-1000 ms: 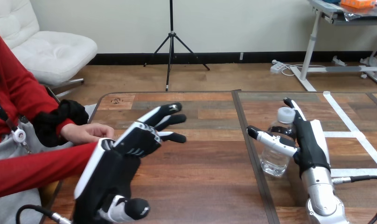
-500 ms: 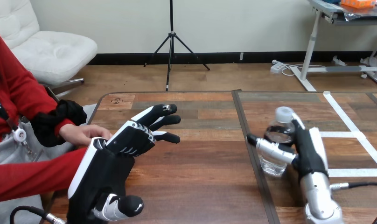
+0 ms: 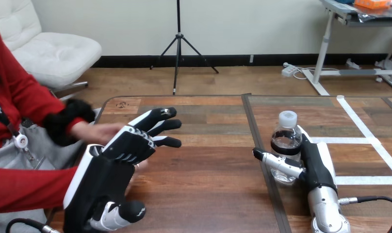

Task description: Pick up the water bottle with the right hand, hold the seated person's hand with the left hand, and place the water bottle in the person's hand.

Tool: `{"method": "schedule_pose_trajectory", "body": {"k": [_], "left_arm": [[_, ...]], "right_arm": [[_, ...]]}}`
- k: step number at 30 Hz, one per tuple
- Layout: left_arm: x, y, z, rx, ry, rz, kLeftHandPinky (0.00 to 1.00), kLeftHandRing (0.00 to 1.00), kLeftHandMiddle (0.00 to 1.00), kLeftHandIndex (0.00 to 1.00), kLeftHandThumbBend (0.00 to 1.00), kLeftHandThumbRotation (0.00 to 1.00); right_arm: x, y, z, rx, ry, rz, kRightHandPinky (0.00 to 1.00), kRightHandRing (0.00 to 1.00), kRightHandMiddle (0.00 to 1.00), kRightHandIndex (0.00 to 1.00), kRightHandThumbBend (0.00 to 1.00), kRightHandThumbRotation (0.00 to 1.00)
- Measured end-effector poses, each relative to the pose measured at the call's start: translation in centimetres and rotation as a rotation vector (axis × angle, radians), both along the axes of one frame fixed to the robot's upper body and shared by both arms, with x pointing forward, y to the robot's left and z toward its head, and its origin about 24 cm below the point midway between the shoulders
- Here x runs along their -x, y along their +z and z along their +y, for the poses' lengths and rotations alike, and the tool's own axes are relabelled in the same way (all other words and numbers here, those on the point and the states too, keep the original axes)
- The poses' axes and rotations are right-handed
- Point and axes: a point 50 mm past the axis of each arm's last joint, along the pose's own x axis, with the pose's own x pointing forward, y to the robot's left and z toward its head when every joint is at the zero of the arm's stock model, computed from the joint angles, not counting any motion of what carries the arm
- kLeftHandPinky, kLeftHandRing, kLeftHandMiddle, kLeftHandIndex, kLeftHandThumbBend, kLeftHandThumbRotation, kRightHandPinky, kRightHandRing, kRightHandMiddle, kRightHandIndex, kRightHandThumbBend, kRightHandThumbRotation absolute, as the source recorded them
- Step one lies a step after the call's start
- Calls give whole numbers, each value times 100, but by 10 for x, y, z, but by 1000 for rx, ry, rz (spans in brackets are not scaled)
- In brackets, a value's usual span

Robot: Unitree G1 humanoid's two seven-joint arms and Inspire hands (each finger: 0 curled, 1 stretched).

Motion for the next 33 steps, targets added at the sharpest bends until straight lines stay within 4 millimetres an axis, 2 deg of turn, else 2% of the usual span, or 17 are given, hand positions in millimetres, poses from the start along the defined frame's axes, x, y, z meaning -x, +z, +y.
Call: {"method": "schedule_pose_trajectory", "body": {"k": [12,33], "left_arm": [[0,1,3,-3,5,-1,69,83,87,84,87,66],[5,1,8,21,21,20,70,83,85,84,93,63]], "right_arm": [[0,0,-1,-2,-17,-2,83,87,88,91,100,31],[1,0,-1,-44,-119,-36,63,68,71,74,97,7]]}}
